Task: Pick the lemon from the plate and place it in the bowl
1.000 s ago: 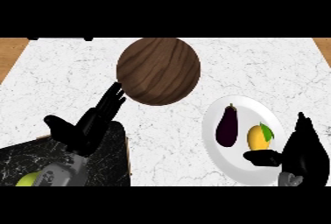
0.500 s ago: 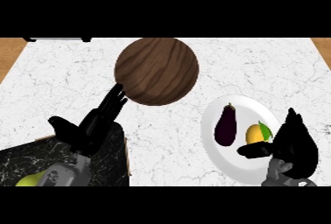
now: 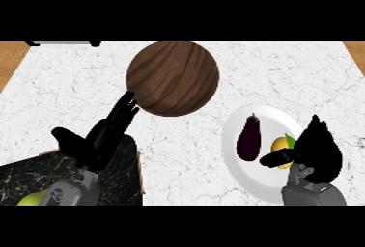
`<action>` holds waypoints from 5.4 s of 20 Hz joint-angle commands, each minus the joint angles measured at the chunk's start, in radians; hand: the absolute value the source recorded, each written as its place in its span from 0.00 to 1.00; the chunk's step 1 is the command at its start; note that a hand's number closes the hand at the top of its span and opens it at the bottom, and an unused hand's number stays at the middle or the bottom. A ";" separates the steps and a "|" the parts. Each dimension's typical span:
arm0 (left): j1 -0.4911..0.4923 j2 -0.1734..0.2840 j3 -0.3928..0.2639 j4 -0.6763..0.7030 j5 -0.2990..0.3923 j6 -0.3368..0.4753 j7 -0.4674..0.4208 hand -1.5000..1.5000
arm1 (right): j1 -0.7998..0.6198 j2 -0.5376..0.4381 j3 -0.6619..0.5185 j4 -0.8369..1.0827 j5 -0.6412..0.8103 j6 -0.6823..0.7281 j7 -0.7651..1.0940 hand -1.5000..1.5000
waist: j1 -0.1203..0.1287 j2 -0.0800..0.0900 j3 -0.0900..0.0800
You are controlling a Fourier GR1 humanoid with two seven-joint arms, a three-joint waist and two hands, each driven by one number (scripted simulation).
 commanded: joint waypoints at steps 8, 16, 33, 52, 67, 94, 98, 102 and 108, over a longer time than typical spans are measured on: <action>0.004 0.022 0.052 0.039 0.016 -0.064 -0.021 0.50 | -0.019 0.004 0.014 0.065 0.028 -0.007 0.220 0.00 | -0.006 0.000 0.000; 0.031 -0.006 0.038 -0.021 -0.016 -0.032 0.007 0.50 | -0.007 0.004 -0.057 0.120 0.033 -0.056 0.123 0.00 | -0.005 0.000 0.001; -0.005 -0.052 0.084 0.041 -0.063 -0.096 0.007 0.50 | -0.078 0.003 0.000 0.280 0.117 -0.118 0.022 1.00 | -0.004 0.000 0.001; -0.096 -0.119 -0.003 0.047 -0.079 -0.129 0.058 0.50 | -0.499 0.003 0.576 0.404 -0.073 -0.077 0.078 1.00 | 0.182 0.020 -0.001; -0.094 -0.125 0.011 0.094 -0.084 -0.124 0.043 0.50 | -1.005 0.003 0.530 0.513 -0.127 -0.052 0.242 1.00 | 0.136 0.001 -0.007; -0.074 -0.108 0.062 0.047 -0.083 -0.111 0.034 0.50 | -1.224 0.003 0.333 1.253 -0.110 -0.429 -0.031 1.00 | 0.072 0.024 -0.001; -0.059 -0.089 0.075 0.041 -0.082 -0.117 0.040 0.50 | -1.241 -0.006 0.229 1.377 -0.180 -0.335 -0.072 1.00 | 0.071 0.027 -0.001; 0.005 -0.093 0.041 0.008 -0.104 -0.119 0.009 0.50 | -1.158 0.003 0.168 1.413 -0.196 -0.520 -0.053 0.00 | 0.076 0.027 0.000; -0.033 -0.095 0.055 0.016 -0.091 -0.128 0.032 0.50 | -1.143 0.003 0.100 1.411 -0.231 -0.737 -0.218 0.00 | 0.079 0.028 0.001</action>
